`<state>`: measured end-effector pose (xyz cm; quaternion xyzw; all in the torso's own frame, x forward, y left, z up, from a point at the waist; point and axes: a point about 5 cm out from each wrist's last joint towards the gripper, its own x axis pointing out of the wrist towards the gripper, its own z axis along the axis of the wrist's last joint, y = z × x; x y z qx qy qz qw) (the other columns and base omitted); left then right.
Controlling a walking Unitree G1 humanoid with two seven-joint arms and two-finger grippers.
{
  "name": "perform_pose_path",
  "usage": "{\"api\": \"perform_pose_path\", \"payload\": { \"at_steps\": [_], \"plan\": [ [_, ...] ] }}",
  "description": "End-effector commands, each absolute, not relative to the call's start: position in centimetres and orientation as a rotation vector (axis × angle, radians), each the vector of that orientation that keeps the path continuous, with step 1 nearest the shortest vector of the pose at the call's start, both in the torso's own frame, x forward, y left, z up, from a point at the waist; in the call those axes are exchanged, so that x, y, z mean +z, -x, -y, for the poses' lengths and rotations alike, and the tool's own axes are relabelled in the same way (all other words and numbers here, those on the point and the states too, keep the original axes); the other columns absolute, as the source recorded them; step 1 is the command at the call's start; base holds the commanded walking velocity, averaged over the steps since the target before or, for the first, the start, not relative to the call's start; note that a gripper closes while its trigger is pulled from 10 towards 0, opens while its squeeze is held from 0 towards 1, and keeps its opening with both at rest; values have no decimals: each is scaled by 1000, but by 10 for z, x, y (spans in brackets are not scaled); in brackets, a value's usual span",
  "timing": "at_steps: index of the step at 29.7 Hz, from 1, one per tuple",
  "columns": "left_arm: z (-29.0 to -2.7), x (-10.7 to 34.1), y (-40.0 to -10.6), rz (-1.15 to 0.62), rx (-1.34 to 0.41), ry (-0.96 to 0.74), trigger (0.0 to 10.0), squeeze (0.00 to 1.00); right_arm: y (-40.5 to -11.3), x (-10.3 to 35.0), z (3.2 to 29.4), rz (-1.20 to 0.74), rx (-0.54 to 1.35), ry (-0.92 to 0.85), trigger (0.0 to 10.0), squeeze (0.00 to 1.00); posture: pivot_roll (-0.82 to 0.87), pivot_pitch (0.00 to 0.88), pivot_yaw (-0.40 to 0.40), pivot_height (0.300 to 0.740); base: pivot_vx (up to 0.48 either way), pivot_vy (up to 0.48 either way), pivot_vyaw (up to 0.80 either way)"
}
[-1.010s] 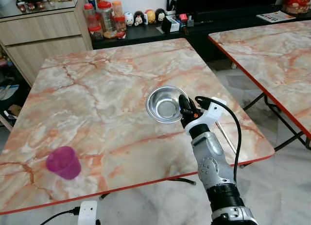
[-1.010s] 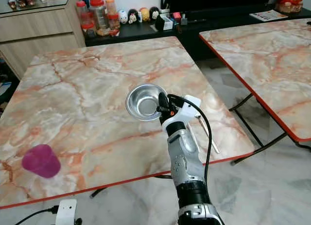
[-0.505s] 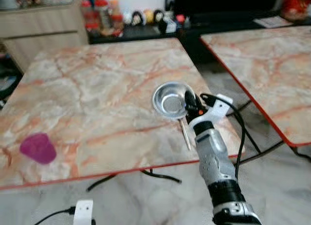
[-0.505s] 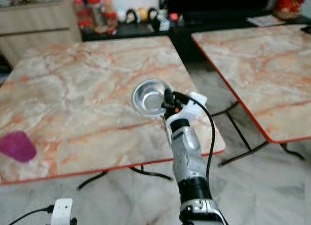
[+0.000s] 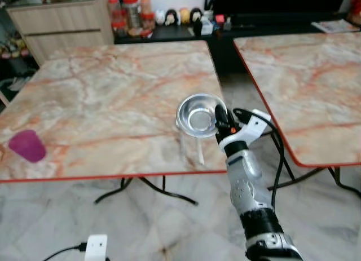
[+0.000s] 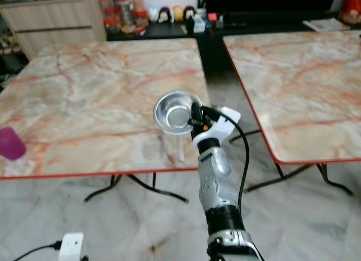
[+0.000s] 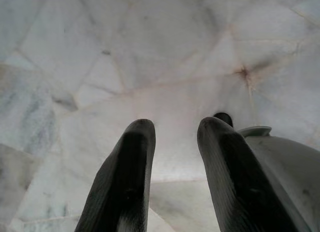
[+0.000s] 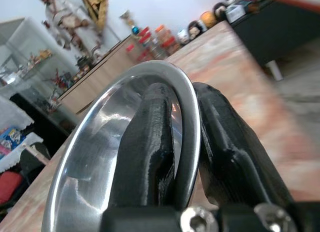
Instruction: Setting the table
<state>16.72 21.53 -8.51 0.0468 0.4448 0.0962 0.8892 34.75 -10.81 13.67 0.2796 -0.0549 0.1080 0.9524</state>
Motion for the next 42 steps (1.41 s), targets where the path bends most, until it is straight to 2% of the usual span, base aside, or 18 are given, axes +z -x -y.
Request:
{"api": "perform_pose_path", "payload": {
  "at_steps": [1,13,18,42],
  "plan": [
    [-210,-87,-165,-940,194,-85,10000,0,-348,139,112,125,202,-571,10000,0,21,26,61,740,0,-439,0],
    [-208,-88,-165,-939,194,-80,10000,0,-348,139,115,129,192,-558,10000,0,16,26,60,740,0,-438,0],
    [-208,-88,-165,-938,195,-79,10000,0,-349,140,116,138,184,-547,10000,0,17,27,58,740,0,-434,635],
    [-208,-88,-165,-937,195,-78,10000,0,-349,139,117,134,180,-555,10000,0,17,27,58,740,0,-431,0]
  ]
}}
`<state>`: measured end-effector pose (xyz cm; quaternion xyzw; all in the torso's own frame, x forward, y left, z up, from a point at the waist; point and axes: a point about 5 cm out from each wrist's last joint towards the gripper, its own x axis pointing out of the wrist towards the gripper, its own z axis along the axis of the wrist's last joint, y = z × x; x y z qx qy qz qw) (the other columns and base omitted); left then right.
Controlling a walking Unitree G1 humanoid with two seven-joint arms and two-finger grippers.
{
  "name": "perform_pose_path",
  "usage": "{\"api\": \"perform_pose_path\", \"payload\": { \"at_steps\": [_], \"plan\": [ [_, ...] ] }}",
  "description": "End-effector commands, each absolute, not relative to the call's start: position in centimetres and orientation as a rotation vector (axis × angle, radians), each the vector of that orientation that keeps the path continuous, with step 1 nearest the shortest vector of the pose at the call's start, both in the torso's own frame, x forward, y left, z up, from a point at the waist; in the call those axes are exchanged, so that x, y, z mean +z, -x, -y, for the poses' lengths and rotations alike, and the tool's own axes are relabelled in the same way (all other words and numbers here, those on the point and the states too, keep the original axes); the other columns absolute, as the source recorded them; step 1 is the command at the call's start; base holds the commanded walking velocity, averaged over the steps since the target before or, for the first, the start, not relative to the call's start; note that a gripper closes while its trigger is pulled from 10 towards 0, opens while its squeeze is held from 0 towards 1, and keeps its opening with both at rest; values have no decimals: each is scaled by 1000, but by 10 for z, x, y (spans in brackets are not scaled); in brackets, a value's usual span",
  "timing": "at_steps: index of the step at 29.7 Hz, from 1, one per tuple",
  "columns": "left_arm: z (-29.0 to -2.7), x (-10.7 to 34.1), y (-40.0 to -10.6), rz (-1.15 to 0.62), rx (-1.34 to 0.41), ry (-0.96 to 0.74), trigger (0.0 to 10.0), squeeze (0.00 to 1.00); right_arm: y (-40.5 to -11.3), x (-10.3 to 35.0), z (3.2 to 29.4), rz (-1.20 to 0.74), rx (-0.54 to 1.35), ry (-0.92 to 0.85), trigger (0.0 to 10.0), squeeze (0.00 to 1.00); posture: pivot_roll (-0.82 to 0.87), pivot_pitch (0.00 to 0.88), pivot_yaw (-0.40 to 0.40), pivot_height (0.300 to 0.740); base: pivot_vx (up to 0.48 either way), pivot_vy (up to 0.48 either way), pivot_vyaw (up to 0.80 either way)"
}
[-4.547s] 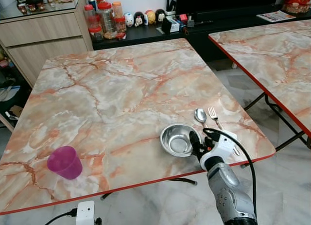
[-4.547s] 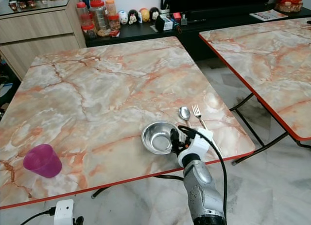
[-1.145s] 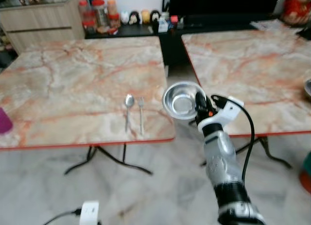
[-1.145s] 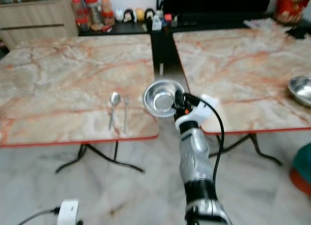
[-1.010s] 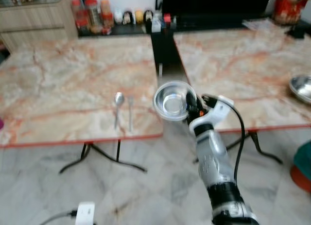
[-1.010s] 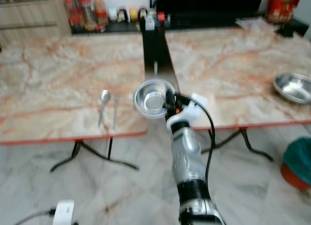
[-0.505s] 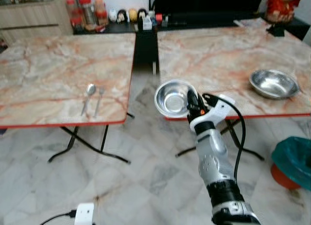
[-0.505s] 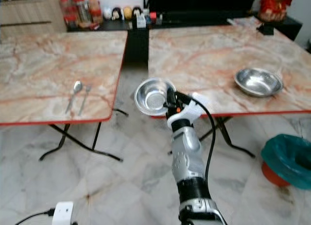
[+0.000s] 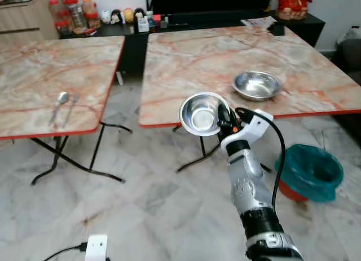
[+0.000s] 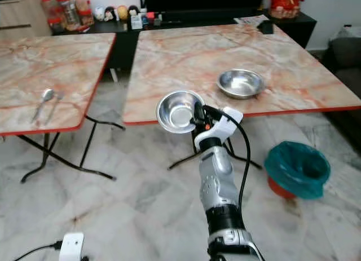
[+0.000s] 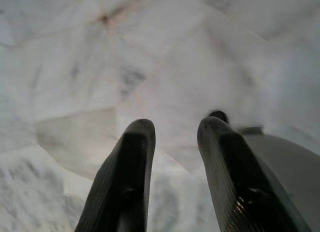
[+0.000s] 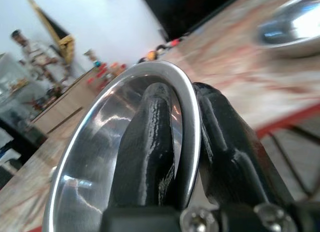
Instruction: Setting the table
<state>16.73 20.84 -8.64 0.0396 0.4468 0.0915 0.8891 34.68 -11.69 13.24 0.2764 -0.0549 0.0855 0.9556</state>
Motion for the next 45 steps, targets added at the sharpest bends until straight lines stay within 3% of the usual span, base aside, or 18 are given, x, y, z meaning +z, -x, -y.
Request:
{"api": "perform_pose_path", "payload": {
  "at_steps": [1,7,10,18,22,25,27,32,45],
  "plan": [
    [-208,-88,-165,-937,195,-78,10000,0,-349,139,117,134,180,-555,10000,0,17,27,58,740,0,-431,0],
    [-208,-88,-165,-937,195,-78,10000,0,-349,139,117,134,180,-555,10000,0,17,27,58,740,0,-431,0],
    [-202,-86,-170,-895,188,-9,10000,0,-349,138,114,125,186,-560,10000,0,14,32,47,740,429,0,0],
    [-196,-88,-167,-930,115,-46,10000,0,-348,135,113,117,185,-559,10000,0,6,33,54,740,430,0,0],
    [-166,-98,-151,-1037,-337,-251,10000,0,-344,135,114,127,166,-563,10000,0,-36,48,90,740,78,0,0],
    [-169,-100,-146,-1068,-384,-288,10000,0,-342,136,117,137,153,-566,10000,0,-48,64,99,740,0,0,0],
    [-174,-102,-142,-1090,-357,-287,10000,0,-339,131,121,132,140,-563,10000,0,-51,71,109,740,0,0,0],
    [-189,-99,-144,-1056,-37,-13,10000,0,-331,123,125,115,114,-569,10000,0,-58,72,111,740,0,0,0],
    [-194,-91,-162,-976,23,-26,10000,0,-342,132,120,127,144,-543,10000,0,-23,36,84,740,357,0,136]
  ]
}}
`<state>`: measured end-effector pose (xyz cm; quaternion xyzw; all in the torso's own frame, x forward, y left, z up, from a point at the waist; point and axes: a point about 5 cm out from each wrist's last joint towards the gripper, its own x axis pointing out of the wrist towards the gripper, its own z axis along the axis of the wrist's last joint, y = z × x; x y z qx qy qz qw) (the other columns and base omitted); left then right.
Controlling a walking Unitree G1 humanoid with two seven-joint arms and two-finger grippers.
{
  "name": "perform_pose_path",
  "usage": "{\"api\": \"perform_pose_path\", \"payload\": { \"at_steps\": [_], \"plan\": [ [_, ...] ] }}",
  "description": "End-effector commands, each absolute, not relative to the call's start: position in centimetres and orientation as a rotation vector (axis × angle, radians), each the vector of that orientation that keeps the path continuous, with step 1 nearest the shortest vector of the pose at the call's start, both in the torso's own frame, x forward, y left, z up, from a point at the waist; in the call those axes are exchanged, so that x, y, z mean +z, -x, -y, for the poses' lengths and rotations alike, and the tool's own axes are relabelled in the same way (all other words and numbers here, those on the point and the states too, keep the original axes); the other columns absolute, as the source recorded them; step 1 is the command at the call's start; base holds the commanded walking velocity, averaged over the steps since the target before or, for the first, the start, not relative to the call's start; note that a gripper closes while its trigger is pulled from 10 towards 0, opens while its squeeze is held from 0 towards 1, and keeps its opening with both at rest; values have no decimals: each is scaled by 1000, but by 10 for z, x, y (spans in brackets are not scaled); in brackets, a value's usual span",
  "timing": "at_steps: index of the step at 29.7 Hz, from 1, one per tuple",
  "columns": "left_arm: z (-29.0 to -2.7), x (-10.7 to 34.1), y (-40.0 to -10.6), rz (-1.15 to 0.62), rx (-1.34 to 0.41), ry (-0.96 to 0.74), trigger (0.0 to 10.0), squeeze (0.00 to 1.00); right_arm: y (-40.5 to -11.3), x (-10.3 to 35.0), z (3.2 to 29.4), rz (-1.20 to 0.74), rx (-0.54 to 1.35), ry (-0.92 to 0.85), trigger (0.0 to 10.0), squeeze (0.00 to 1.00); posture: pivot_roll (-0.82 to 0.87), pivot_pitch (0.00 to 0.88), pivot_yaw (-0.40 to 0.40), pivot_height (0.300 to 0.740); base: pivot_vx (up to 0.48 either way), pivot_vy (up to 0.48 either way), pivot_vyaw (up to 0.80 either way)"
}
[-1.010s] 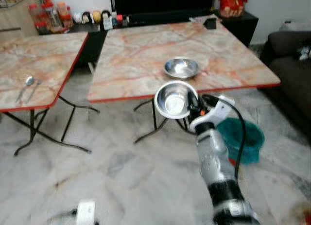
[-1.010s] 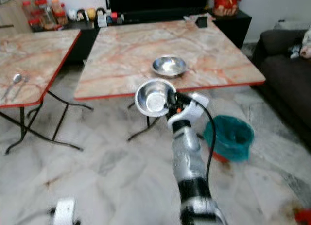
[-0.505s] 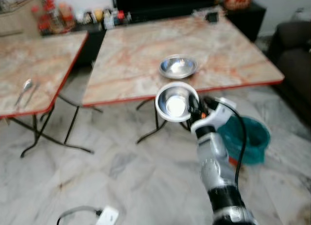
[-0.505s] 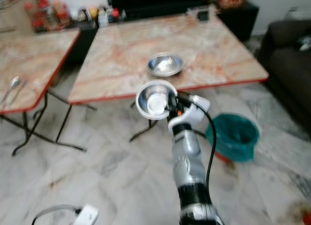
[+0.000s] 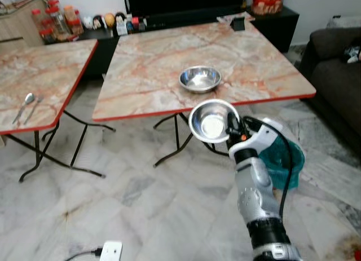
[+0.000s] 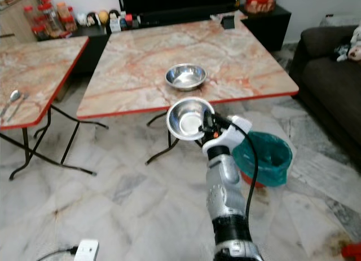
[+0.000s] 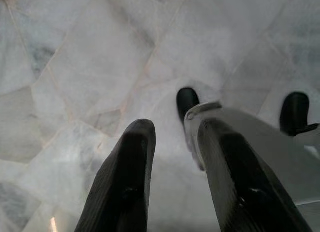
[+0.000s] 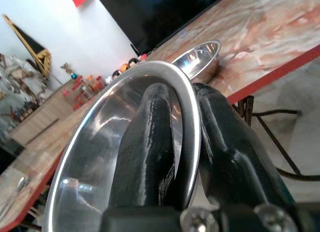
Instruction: Setting the table
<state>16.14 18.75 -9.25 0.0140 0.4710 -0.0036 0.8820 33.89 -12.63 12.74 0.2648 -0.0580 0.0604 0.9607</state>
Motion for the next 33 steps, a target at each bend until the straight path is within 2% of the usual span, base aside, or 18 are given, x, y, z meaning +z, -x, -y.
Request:
{"api": "perform_pose_path", "payload": {
  "at_steps": [1,33],
  "plan": [
    [-194,-91,-163,-973,26,-24,10000,0,-342,133,121,127,144,-544,10000,0,-23,36,84,740,480,0,0],
    [-187,-89,-170,-934,58,5,10000,0,-347,140,126,142,162,-511,10000,0,-25,19,50,740,480,0,0]
  ]
}}
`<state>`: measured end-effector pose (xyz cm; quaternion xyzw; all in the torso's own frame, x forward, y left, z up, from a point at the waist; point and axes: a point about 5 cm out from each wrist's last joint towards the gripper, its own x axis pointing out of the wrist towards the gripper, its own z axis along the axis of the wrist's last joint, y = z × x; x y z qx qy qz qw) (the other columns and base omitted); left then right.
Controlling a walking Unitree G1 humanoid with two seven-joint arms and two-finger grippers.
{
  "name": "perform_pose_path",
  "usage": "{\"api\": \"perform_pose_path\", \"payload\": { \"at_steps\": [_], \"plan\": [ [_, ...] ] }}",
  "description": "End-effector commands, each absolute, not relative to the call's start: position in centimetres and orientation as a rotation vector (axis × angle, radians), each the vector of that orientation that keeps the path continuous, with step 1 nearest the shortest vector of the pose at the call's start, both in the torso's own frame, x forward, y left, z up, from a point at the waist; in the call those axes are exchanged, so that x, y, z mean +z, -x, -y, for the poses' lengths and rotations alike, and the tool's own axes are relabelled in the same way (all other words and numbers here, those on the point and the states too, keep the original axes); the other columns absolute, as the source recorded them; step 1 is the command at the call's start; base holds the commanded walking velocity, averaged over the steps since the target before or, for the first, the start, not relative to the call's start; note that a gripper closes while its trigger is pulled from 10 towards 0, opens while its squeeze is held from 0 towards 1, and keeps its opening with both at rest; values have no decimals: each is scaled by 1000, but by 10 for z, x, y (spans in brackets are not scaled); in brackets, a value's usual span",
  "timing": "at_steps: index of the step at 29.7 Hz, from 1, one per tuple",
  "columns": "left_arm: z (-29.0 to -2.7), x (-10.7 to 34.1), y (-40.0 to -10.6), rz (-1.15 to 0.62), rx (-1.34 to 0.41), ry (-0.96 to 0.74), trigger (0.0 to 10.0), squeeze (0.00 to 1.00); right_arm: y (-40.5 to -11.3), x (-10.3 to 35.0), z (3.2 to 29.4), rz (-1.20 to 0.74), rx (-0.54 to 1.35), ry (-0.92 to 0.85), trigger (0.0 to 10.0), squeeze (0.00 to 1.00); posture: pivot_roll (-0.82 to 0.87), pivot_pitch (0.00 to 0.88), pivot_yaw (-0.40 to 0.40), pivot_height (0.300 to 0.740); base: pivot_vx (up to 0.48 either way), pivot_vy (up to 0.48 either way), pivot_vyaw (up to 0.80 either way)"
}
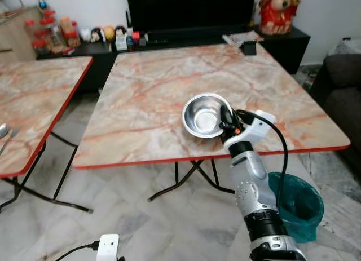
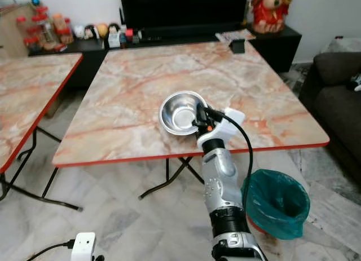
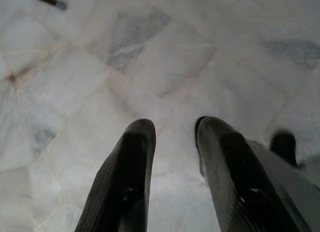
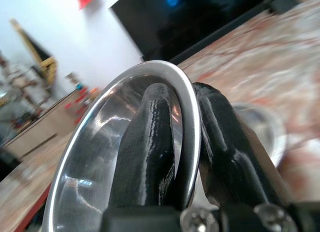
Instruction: Setting the table
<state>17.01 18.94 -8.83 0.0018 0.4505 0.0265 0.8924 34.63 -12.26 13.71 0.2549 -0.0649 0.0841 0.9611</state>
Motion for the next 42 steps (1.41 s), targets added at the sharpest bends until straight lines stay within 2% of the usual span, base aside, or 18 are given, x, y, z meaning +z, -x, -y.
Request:
{"api": "perform_pose_path", "payload": {
  "at_steps": [1,18,30,35,42],
  "plan": [
    [-187,-89,-170,-934,61,6,10000,0,-348,140,126,142,161,-513,10000,0,-23,20,51,740,480,0,0],
    [-189,-88,-171,-928,70,7,10000,0,-349,140,126,144,158,-515,10000,0,-20,20,56,740,436,0,0],
    [-187,-87,-172,-917,78,16,10000,0,-344,142,129,115,140,-525,10000,0,-29,24,45,740,0,0,0],
    [-187,-87,-172,-915,77,20,10000,0,-338,146,128,85,165,-482,10000,0,-35,28,43,740,0,0,0],
    [-186,-87,-172,-915,71,19,10000,0,-329,144,143,-35,113,-390,10000,0,-51,31,48,740,0,0,0]
  ]
}}
